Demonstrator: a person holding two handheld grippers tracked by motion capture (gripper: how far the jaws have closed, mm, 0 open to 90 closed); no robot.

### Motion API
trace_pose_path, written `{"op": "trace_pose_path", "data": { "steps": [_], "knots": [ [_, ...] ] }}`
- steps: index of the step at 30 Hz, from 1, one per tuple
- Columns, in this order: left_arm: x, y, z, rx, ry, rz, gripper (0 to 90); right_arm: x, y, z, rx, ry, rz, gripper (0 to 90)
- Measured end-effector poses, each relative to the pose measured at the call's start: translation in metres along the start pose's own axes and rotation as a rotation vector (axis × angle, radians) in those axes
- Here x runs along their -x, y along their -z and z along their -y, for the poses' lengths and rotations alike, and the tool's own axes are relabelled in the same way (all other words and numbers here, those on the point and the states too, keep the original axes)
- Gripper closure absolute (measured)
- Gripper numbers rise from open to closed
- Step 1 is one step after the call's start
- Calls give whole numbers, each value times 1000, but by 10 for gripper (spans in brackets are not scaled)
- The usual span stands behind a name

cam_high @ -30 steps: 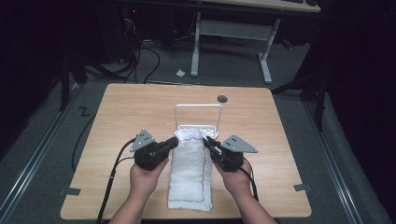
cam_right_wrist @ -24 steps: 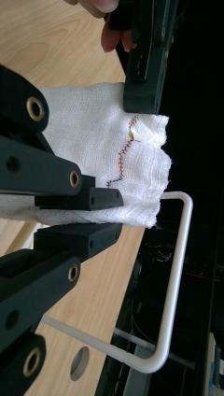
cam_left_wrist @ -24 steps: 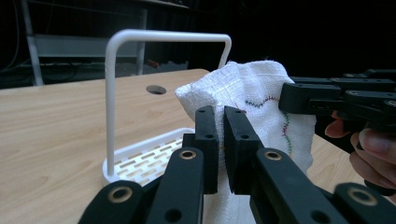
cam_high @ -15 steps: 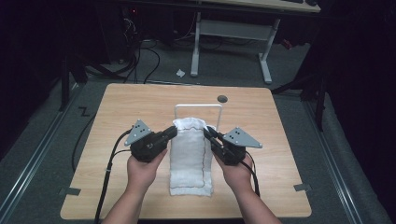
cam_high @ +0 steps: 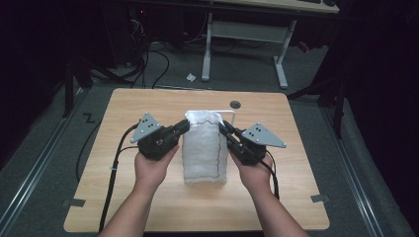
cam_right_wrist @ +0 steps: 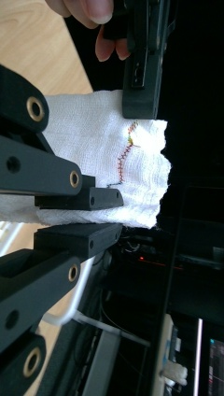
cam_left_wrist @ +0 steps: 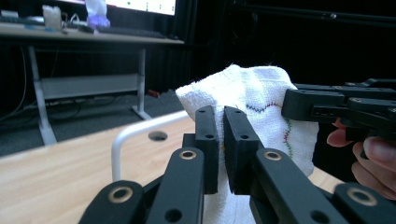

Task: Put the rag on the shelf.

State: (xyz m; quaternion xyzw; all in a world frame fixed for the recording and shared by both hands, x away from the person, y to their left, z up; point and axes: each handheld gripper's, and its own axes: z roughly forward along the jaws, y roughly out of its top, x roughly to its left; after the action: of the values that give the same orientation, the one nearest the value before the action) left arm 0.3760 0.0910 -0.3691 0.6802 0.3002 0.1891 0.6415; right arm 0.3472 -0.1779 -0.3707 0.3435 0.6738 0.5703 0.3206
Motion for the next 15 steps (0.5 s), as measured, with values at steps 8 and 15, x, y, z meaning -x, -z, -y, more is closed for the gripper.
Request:
{"op": "trace_pose_path", "data": {
  "steps": [8, 15],
  "knots": [
    [-6, -16, -31, 35, -53, 0, 851, 16, -5, -28, 43, 8, 25, 826],
    [-23, -35, -48, 44, -48, -8, 851, 38, -25, -41, 49, -28, 35, 826]
  ]
}}
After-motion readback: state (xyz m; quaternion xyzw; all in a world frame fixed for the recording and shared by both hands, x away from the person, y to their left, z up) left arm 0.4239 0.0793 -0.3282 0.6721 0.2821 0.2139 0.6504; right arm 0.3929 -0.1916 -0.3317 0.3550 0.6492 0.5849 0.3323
